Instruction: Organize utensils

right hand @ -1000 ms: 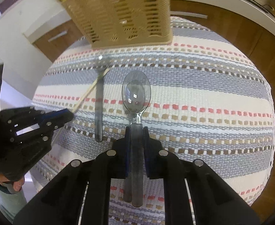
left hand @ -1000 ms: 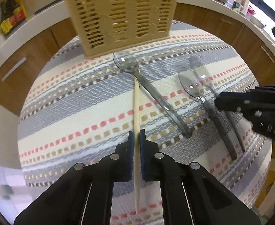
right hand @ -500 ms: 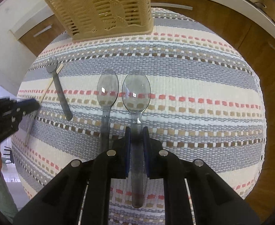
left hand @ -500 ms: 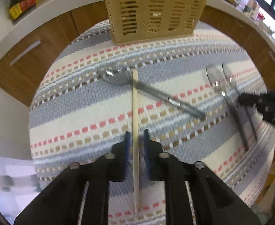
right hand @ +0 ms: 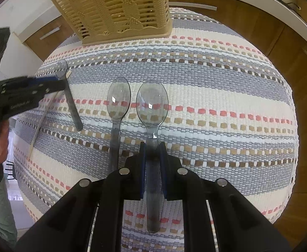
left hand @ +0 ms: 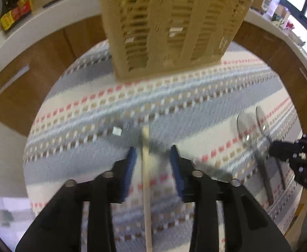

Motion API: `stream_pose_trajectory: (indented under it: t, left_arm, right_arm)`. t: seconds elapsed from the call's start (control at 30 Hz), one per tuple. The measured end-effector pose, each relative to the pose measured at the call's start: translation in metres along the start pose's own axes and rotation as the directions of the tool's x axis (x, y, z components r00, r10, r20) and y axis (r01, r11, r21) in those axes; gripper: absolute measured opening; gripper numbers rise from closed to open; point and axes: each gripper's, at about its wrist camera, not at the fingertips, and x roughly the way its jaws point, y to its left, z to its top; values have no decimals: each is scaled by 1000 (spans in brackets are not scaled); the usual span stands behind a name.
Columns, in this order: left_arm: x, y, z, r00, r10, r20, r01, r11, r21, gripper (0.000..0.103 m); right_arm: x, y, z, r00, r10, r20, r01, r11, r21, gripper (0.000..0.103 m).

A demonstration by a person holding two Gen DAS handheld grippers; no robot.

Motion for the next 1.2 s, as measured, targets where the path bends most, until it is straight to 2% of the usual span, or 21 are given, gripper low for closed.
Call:
stream_pose_trajectory:
  t: [0.1, 0.13, 0.2, 0.3, 0.37, 0.43, 0.6, 0.67, 0.8, 0.83, 0.87, 0.9, 1.0, 1.07, 1.13, 1.2]
  left_arm:
    - [8, 0, 13, 999, -53, -4, 53, 999, 14, 43]
    - [10, 2, 17, 996, -88, -10, 88, 996, 7, 48]
    - [13, 7, 24, 993, -116, -9, 115, 993, -26, 50]
    - [15, 7, 32, 996, -88, -1, 88, 995, -44, 45]
    - [18, 1, 37, 1000, -7, 4, 7, 999, -46, 20]
    - [19, -2, 40, 1000, 22, 4, -22, 998, -51, 0]
    - [3, -19, 31, 998, -18, 62, 20, 999, -28, 0]
    - [-14, -27, 23, 991, -96, 95, 94, 995, 20, 0]
    - [-24, -47, 10, 976, -214, 39, 206, 967, 148, 0]
    - [-20, -53, 5, 978, -209, 20, 203, 966, 162, 0]
    - [-17, -53, 1, 985, -174, 10, 170, 972, 164, 0]
    - [-12, -52, 1, 992, -129, -1, 128, 981, 149, 0]
    - [-7, -34, -5, 979, -198, -50, 199, 980, 11, 4]
    - [-9, -22, -10, 980, -190, -55, 187, 981, -50, 20]
    - [-5, -14, -11, 980, -187, -63, 181, 979, -94, 30]
    - [-2, -6, -11, 981, -183, -70, 173, 977, -127, 31]
  right_arm:
    - [-2, -2, 1, 1000, 0, 1, 0, 1000, 0, 10]
    - [-2, -2, 1, 1000, 0, 2, 0, 1000, 0, 10]
    - [0, -7, 4, 1000, 5, 2, -5, 1000, 3, 10]
    - [0, -9, 7, 1000, 6, 6, -6, 1000, 8, 10]
    - [0, -10, 9, 1000, 5, 8, -5, 1000, 5, 11]
    - [-1, -10, 10, 1000, 2, 9, -2, 1000, 1, 11]
    - [-2, -7, 8, 1000, 3, 12, -3, 1000, 0, 11]
    - [-3, -6, 6, 1000, 3, 14, -3, 1000, 3, 11]
    - [-6, -6, 2, 1000, 6, 18, -6, 1000, 11, 11]
    - [-5, -6, 3, 1000, 8, 17, -8, 1000, 16, 10]
    - [-6, -6, 2, 1000, 9, 17, -10, 1000, 19, 10]
    - [-6, -7, 3, 1000, 10, 17, -11, 1000, 21, 10]
    - [-6, -6, 1, 1000, 19, 14, -19, 1000, 17, 10]
    - [-6, -5, 0, 1000, 21, 16, -21, 1000, 17, 10]
    - [-5, -6, -1, 999, 27, 18, -27, 999, 19, 10]
    - [-5, -5, -1, 999, 29, 20, -29, 999, 17, 10]
